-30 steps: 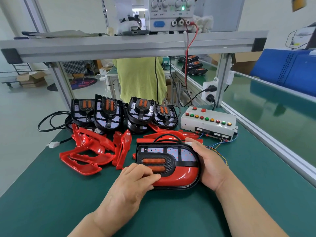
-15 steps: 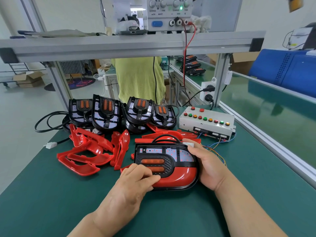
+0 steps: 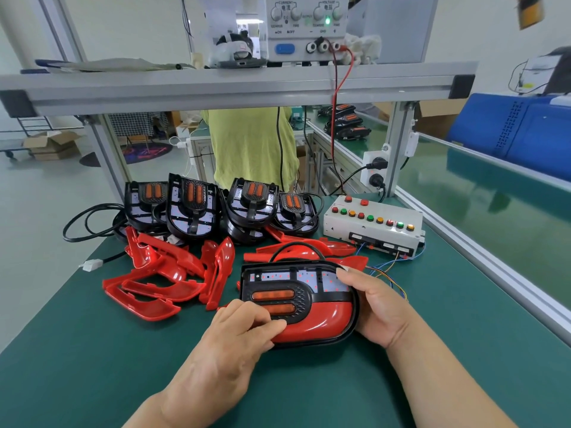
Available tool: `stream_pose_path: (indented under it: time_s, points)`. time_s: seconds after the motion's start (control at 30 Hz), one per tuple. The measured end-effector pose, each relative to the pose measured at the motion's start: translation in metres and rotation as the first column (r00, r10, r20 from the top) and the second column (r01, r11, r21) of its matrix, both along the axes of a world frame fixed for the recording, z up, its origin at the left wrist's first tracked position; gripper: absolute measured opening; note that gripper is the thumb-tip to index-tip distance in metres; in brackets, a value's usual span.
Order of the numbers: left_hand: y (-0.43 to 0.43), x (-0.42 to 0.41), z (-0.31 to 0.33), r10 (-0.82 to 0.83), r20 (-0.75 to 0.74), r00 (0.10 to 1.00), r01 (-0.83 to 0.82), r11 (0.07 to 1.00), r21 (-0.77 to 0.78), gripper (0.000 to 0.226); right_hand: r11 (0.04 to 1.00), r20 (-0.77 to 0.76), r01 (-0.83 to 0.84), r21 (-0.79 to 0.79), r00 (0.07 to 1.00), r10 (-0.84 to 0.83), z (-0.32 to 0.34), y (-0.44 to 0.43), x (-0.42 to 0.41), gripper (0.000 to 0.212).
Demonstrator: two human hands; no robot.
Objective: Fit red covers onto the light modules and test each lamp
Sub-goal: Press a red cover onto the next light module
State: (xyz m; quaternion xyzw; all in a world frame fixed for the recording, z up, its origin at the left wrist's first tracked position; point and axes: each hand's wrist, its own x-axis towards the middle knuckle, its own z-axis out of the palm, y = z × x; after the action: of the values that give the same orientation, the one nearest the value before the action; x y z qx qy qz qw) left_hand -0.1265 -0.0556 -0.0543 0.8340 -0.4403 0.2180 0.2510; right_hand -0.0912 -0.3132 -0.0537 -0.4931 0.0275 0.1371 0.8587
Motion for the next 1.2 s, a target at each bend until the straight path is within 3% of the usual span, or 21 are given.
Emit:
stream_pose_path:
  time_s: [0.43,0.53,0.63,0.8,1.1,1.2]
  points:
    - [-0.009,0.002,0.004,-0.028,0.018,0.999,0.028,0.999,-0.021,0.049,0.978,-0.017,0.194,-0.077,0.981,-0.196,-0.001,0.012,0.001,0.040]
    - [-0.007,0.003,0.001,-0.014,-0.017,1.000,0.014,1.000,0.004,0.044,0.991,0.010,0.119,-0.064,0.993,-0.118,0.000,0.009,0.000,0.048]
    - [-0.006,0.003,0.000,0.001,-0.036,0.999,0.000,1.000,0.021,0.047,0.993,0.041,-0.002,-0.117,0.999,0.007,0.000,0.001,-0.002,0.074]
    - [-0.005,0.003,-0.003,-0.011,-0.021,1.000,0.011,1.000,0.007,0.043,0.972,0.067,-0.115,-0.204,0.989,0.132,-0.002,-0.010,-0.002,0.099]
    - [0.000,0.010,-0.012,0.073,0.045,0.996,-0.072,0.997,-0.027,0.032,0.967,0.120,-0.042,-0.251,0.990,0.074,0.001,-0.002,-0.004,0.092]
    - [0.001,0.010,-0.009,0.122,-0.039,0.992,-0.125,0.985,-0.116,0.043,0.974,0.121,-0.023,-0.225,0.991,0.051,0.002,0.000,-0.005,0.092]
